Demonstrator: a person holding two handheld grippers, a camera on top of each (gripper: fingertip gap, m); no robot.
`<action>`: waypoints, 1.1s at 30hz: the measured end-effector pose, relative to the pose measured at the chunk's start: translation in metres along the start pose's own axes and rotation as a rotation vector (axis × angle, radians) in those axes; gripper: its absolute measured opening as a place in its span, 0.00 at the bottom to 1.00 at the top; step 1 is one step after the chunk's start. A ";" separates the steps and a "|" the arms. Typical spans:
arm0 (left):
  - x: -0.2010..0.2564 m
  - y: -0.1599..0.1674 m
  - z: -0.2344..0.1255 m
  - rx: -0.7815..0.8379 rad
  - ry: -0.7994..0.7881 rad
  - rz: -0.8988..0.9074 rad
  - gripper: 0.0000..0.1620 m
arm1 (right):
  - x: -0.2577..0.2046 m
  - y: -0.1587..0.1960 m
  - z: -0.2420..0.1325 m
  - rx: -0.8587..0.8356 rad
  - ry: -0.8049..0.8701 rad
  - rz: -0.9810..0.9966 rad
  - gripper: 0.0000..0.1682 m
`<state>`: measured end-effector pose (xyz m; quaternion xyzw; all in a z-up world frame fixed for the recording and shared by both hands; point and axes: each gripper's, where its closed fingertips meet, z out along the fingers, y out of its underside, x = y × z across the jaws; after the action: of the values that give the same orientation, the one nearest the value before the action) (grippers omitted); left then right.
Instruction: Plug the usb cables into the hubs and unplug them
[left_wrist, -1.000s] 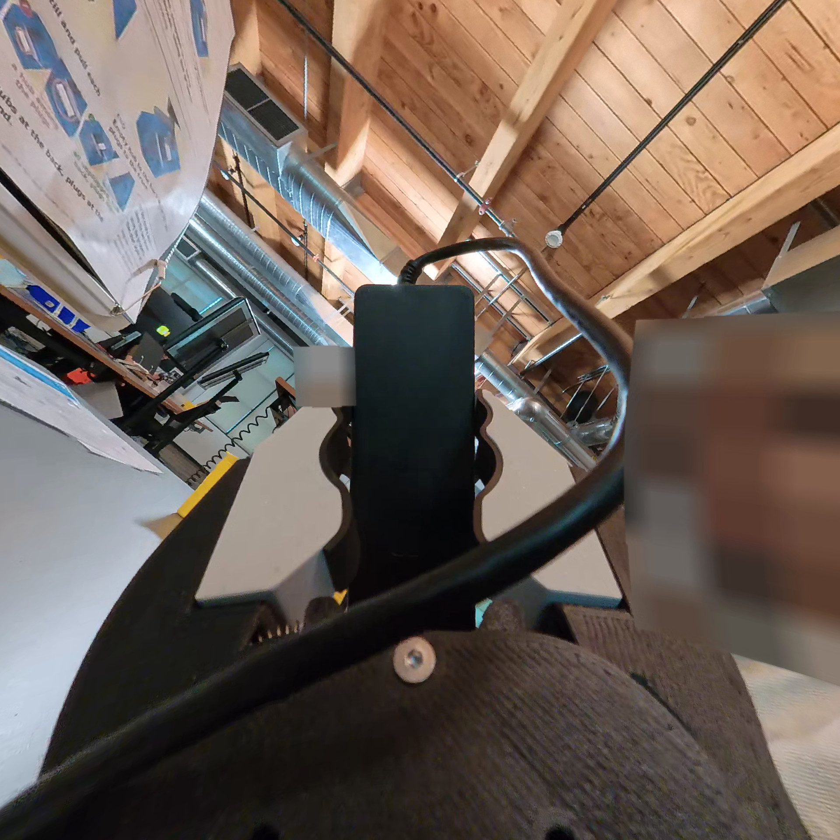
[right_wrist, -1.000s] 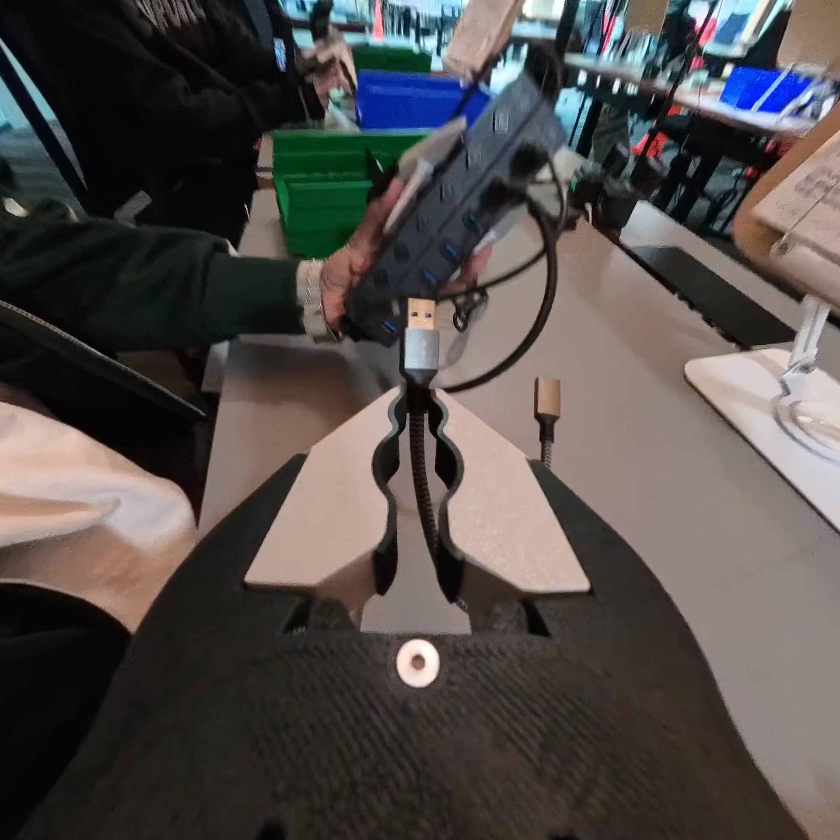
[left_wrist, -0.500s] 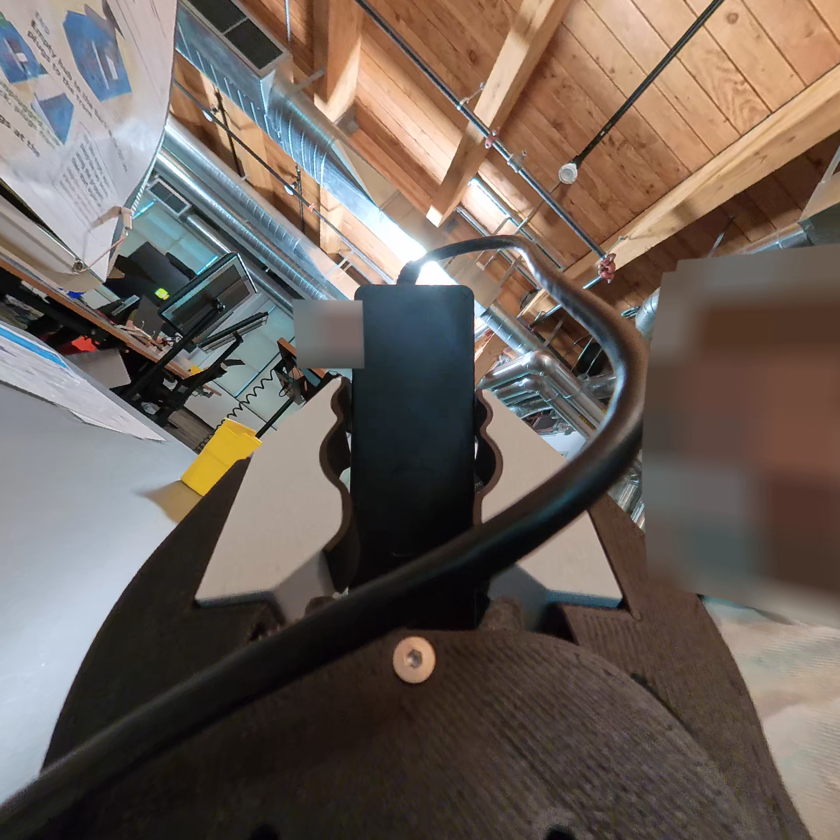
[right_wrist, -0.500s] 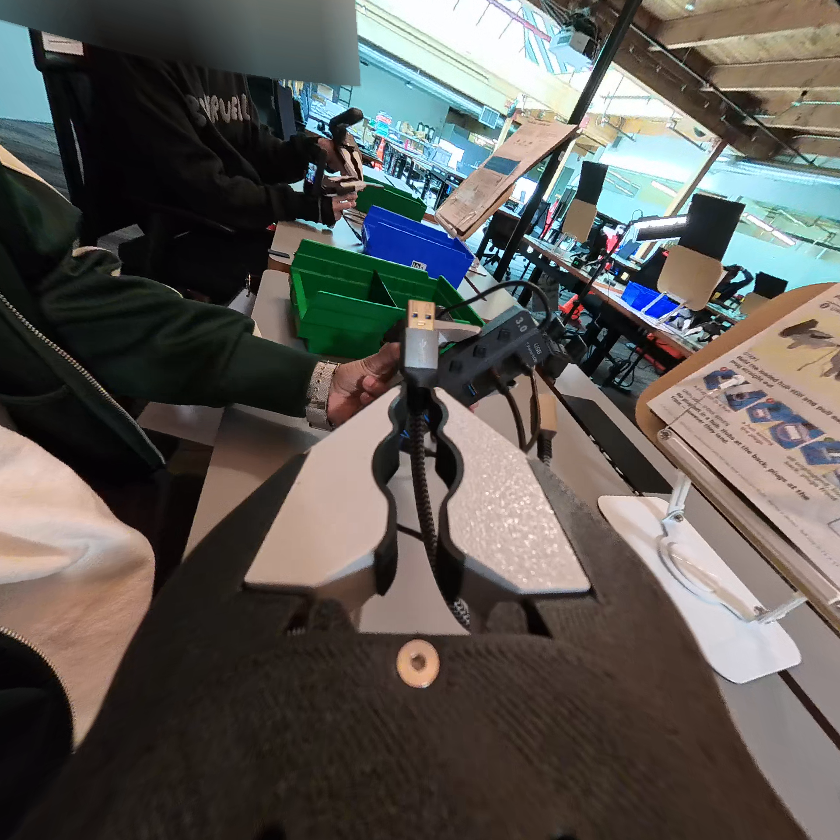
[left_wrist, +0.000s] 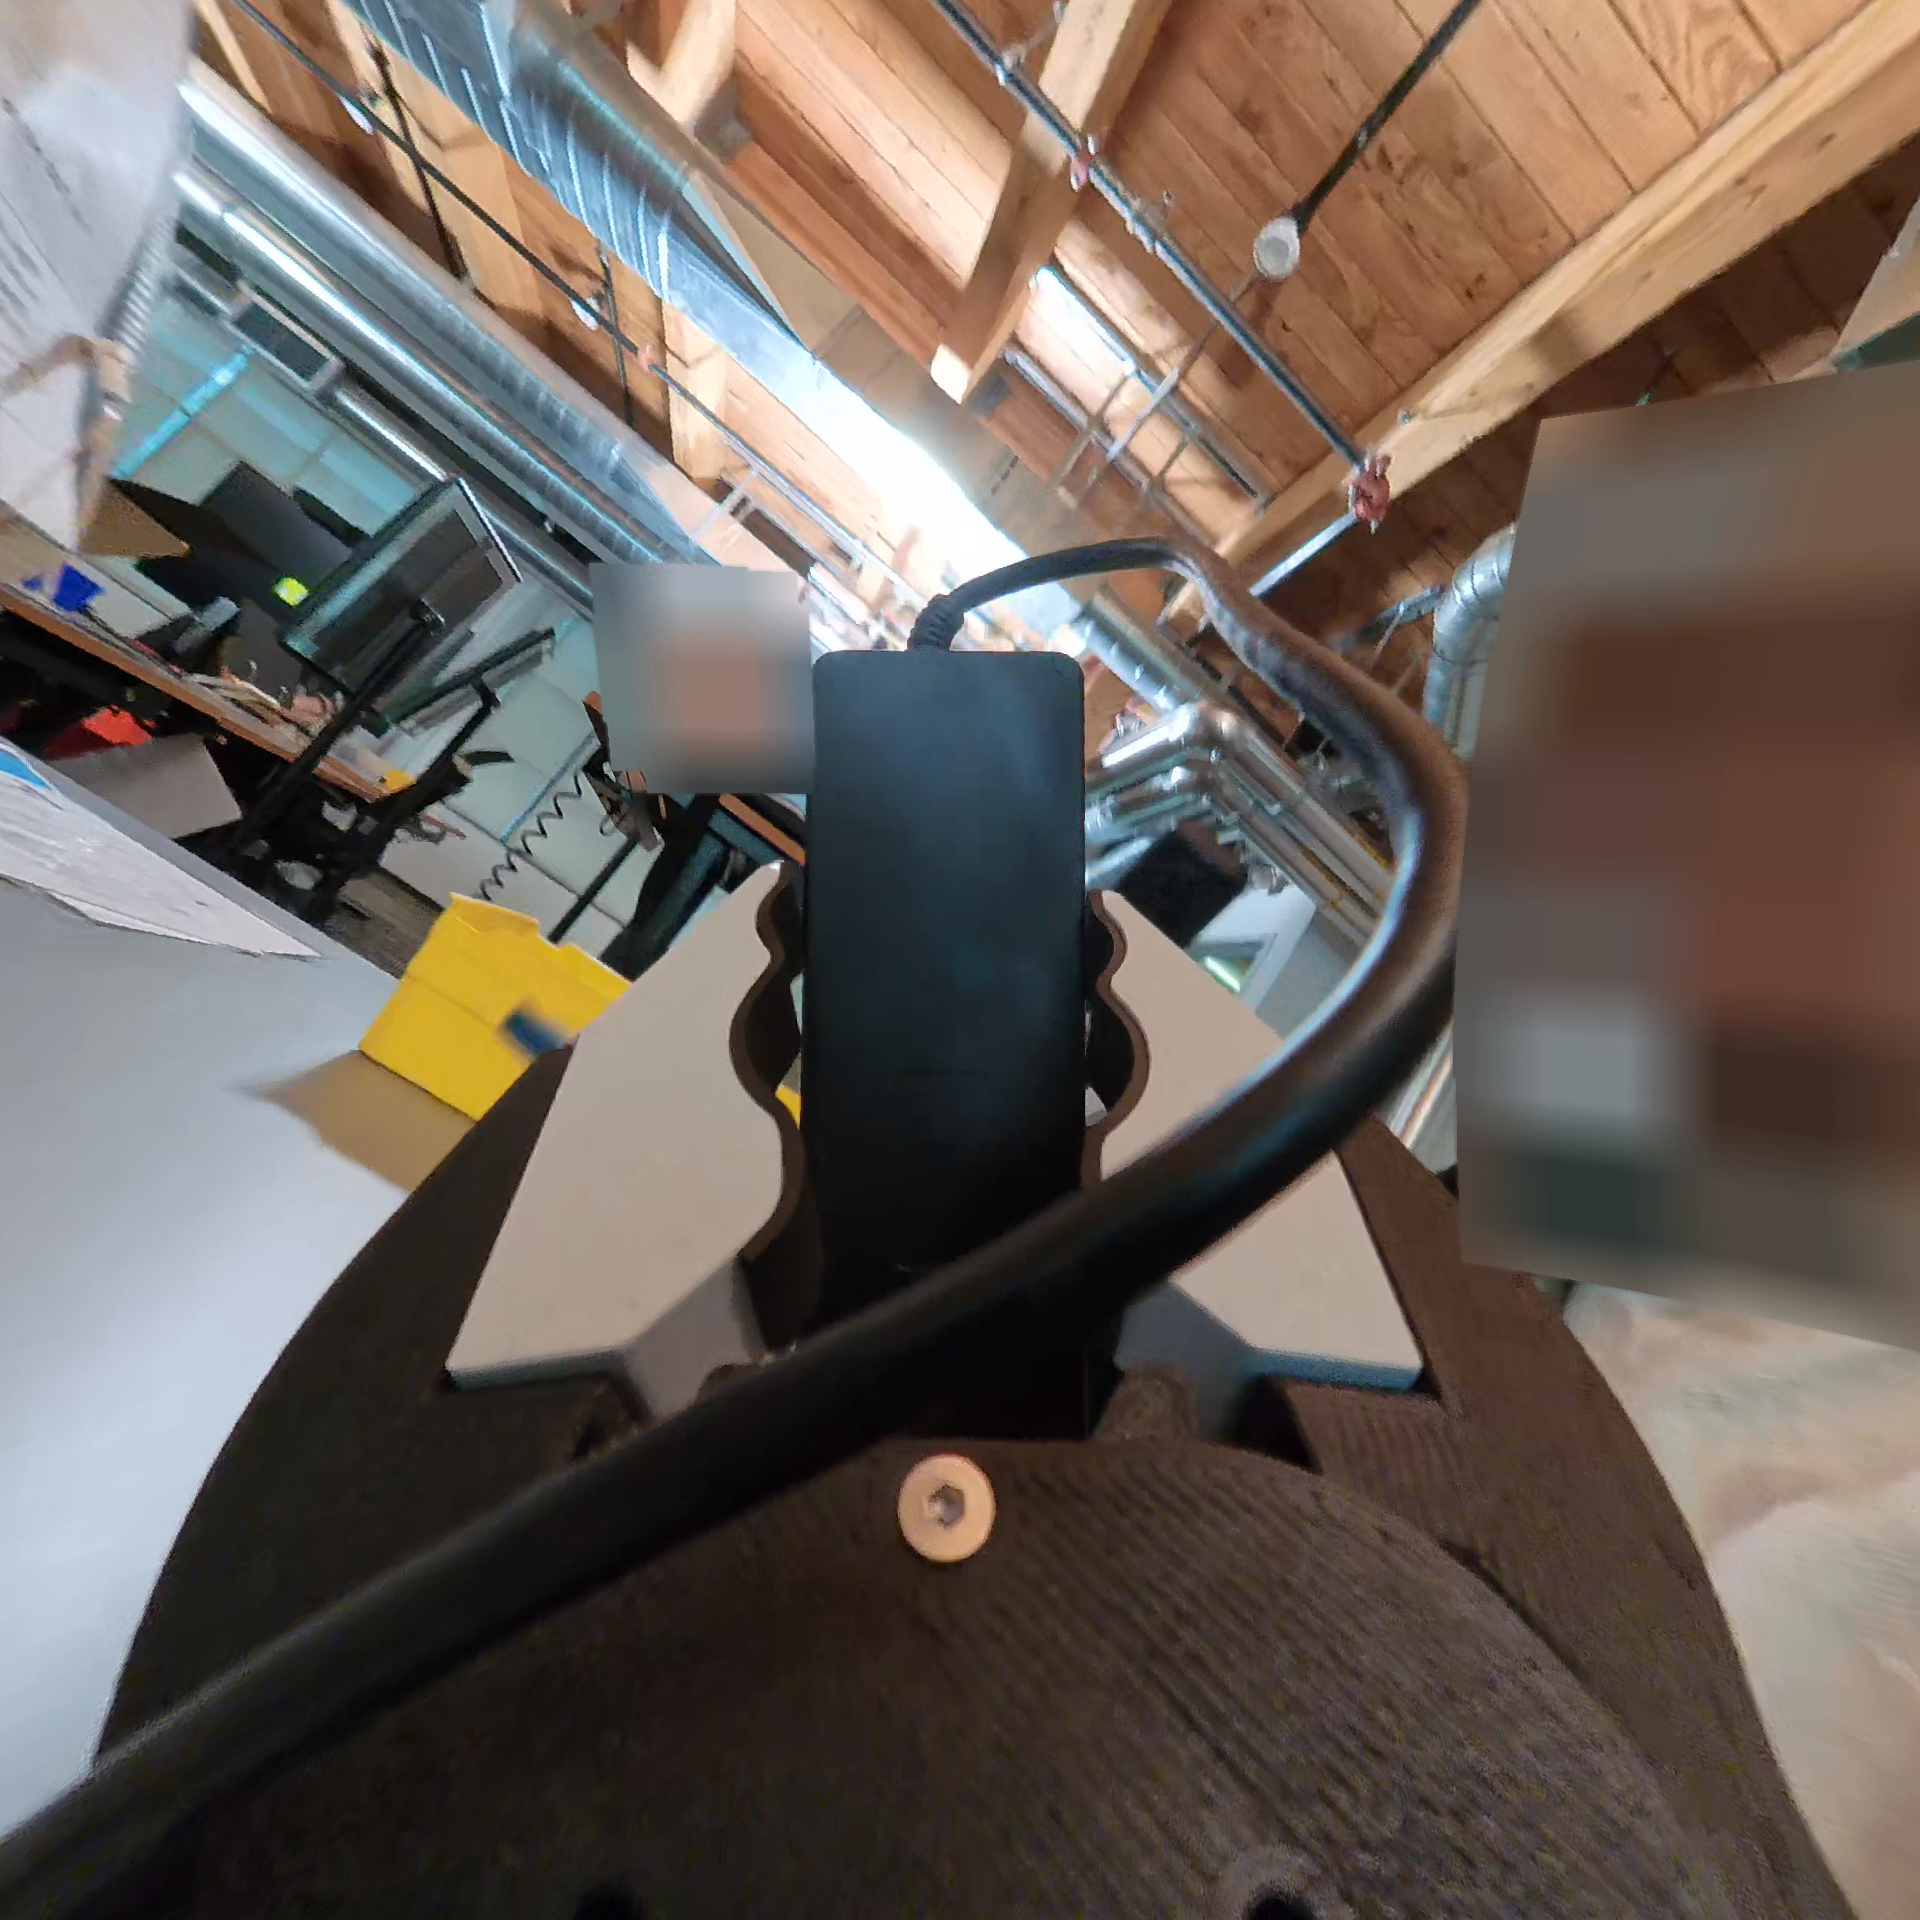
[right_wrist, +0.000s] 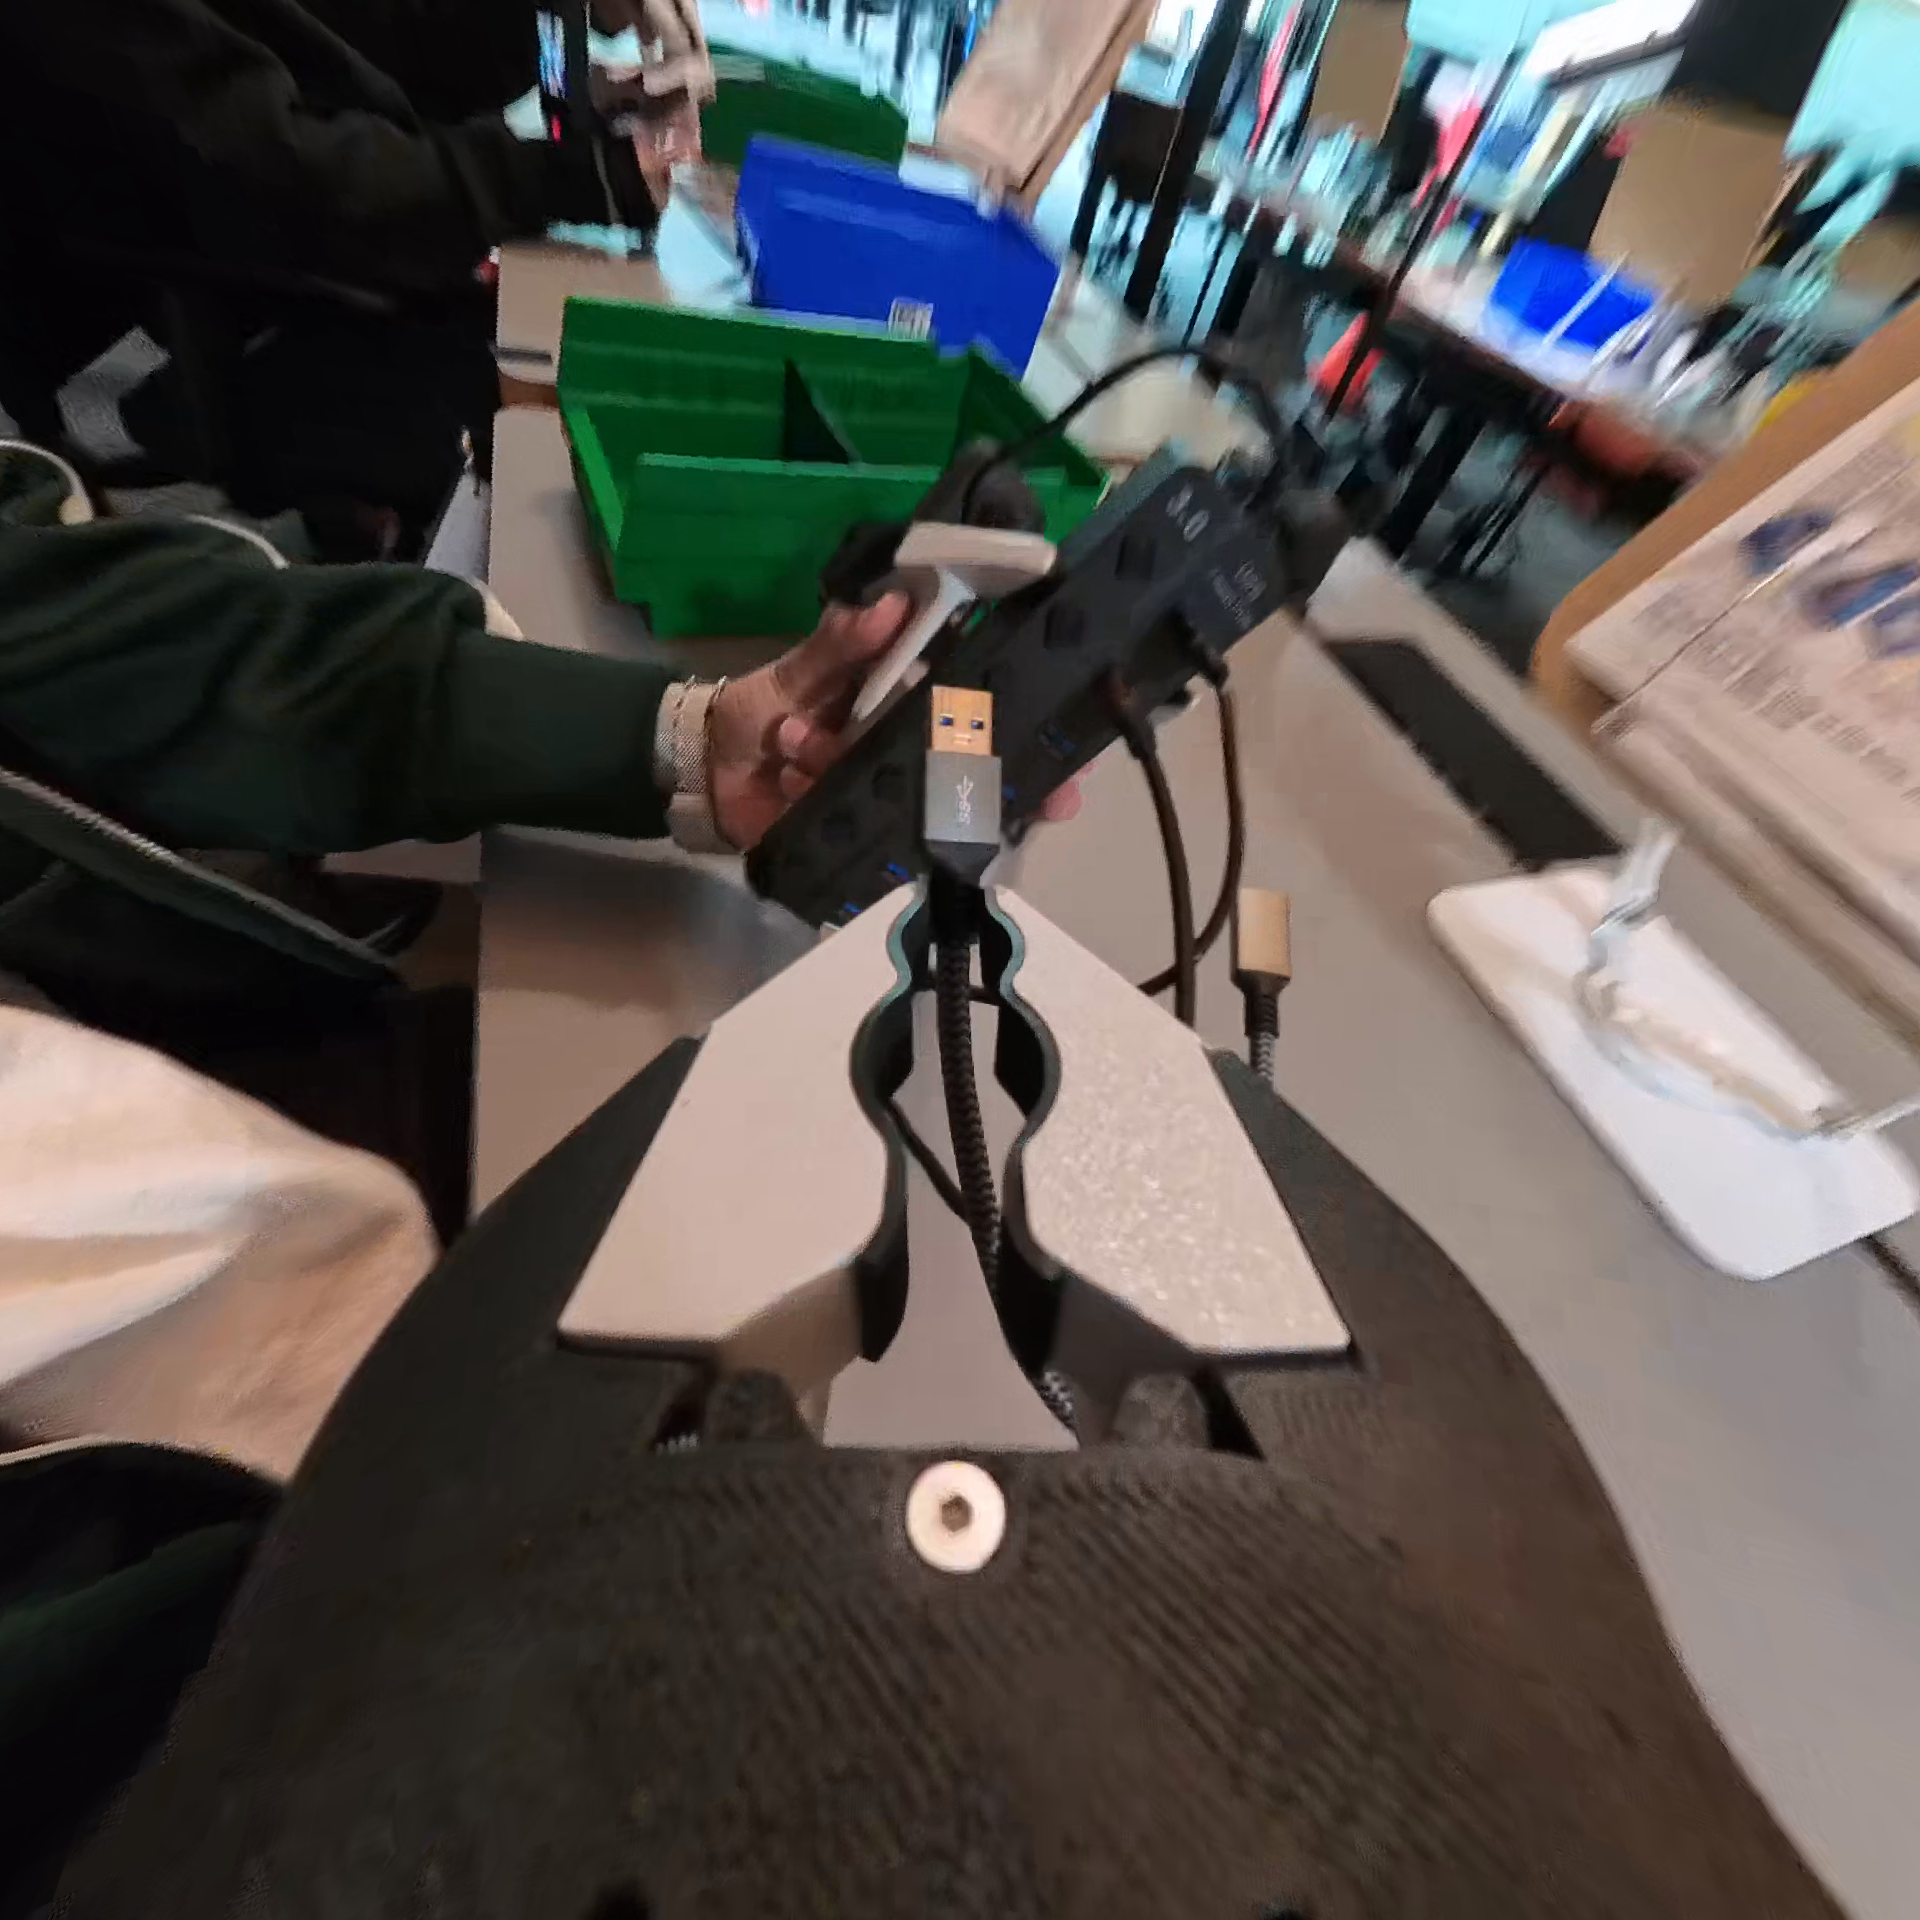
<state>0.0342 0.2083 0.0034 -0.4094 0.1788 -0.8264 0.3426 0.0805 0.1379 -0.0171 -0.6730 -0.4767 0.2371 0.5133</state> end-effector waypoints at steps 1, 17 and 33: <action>0.003 0.008 0.004 -0.038 0.011 0.008 0.32 | -0.005 0.008 0.004 -0.061 -0.040 0.055 0.04; 0.008 0.067 0.024 -0.309 0.003 0.110 0.32 | -0.005 0.051 0.010 -0.293 -0.058 0.353 0.04; -0.012 0.101 0.025 -0.474 -0.117 0.235 0.32 | -0.002 0.090 0.004 -0.607 0.112 0.109 0.05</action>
<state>0.1019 0.1454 -0.0459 -0.5016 0.3934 -0.6911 0.3406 0.1124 0.1360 -0.1013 -0.8321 -0.4600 0.0738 0.3011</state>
